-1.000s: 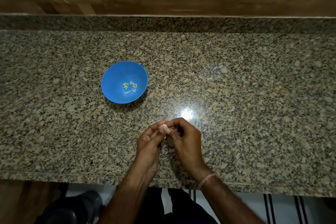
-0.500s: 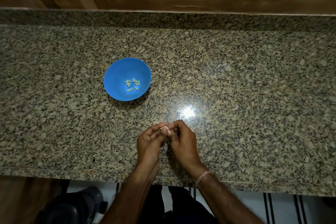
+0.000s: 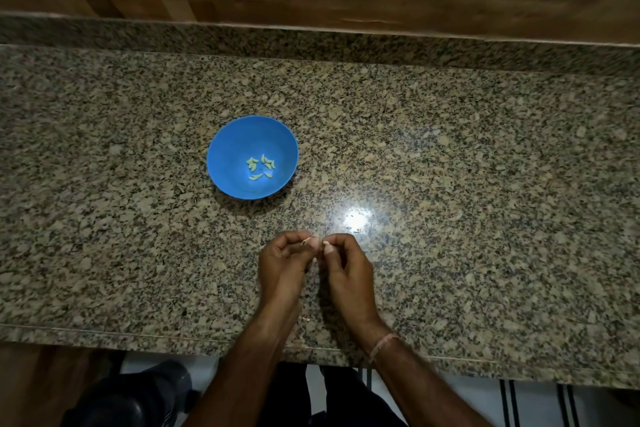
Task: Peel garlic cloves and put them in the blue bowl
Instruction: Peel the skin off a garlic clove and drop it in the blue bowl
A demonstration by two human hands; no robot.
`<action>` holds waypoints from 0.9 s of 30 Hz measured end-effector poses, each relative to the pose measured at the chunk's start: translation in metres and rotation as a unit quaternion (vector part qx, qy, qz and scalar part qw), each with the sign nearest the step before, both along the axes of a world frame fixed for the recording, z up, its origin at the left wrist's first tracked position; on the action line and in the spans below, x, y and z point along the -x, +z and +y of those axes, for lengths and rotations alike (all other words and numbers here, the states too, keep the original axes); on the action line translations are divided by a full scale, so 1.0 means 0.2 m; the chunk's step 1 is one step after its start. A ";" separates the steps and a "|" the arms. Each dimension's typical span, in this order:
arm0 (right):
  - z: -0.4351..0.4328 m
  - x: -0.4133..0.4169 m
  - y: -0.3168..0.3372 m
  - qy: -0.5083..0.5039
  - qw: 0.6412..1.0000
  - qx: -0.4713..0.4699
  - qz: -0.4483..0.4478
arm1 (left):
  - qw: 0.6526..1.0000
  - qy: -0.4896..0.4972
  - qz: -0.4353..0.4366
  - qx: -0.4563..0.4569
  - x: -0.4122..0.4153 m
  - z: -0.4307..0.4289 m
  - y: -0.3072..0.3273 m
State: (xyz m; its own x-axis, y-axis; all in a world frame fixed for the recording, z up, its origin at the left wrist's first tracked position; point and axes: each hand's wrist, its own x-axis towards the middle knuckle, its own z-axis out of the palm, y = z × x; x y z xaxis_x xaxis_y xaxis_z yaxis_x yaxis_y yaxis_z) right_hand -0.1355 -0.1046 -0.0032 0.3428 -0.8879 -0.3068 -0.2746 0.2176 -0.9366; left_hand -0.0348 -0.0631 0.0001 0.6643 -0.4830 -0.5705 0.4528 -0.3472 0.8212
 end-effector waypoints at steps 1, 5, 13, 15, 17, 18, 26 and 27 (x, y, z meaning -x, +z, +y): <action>-0.01 0.02 0.00 0.000 1.000 0.001 0.008 | 0.996 -0.030 -0.077 -0.020 -0.03 0.00 -0.01; -0.05 0.11 -0.01 0.056 0.995 0.035 0.074 | 0.892 -0.187 -0.403 -0.086 -0.12 0.01 -0.07; -0.04 0.12 -0.01 0.131 0.973 0.046 0.185 | 0.794 -0.262 -0.530 -0.144 -0.02 0.20 -0.08; -0.04 0.10 -0.02 0.142 0.963 0.057 0.220 | 0.822 -0.272 -0.485 -0.125 0.00 0.25 -0.12; -0.03 0.07 -0.02 0.145 0.953 0.075 0.257 | 0.834 -0.283 -0.459 -0.118 0.00 0.28 -0.14; -0.01 0.06 -0.02 0.143 0.949 0.082 0.270 | 0.831 -0.290 -0.459 -0.117 -0.01 0.28 -0.15; 0.00 0.00 -0.02 0.149 0.918 0.097 0.355 | 0.840 -0.298 -0.437 -0.126 -0.02 0.27 -0.13; 0.00 -0.01 -0.01 0.150 0.912 0.107 0.367 | 0.841 -0.301 -0.430 -0.130 -0.02 0.27 -0.13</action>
